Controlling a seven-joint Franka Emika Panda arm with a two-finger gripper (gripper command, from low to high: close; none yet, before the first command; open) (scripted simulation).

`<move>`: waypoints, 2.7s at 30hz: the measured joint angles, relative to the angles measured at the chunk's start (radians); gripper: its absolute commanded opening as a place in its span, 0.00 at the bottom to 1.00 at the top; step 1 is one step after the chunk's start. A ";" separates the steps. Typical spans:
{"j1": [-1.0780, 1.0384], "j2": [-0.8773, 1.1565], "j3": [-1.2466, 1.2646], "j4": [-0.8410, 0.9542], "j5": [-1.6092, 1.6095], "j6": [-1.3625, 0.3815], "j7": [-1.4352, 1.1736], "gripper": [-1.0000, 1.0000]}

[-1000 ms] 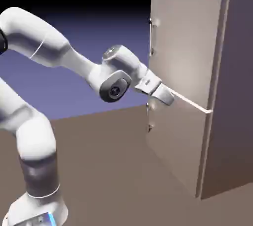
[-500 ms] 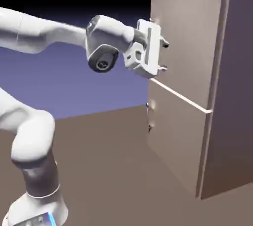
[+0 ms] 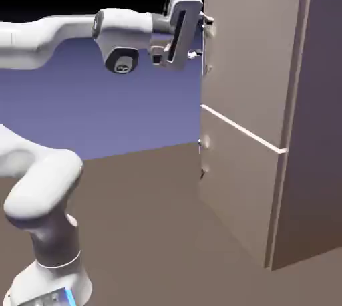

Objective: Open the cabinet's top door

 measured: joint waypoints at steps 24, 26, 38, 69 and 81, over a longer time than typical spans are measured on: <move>-0.483 -0.237 0.453 0.295 0.757 -0.056 0.734 0.00; -0.483 -0.237 0.453 0.295 0.757 -0.056 0.734 0.00; -0.302 -0.605 0.212 -0.093 0.844 -0.576 0.734 0.00; -0.395 -0.700 -0.646 -0.542 0.404 -1.685 0.429 0.00; -0.346 -0.273 -1.002 -0.384 0.004 -1.962 0.148 0.00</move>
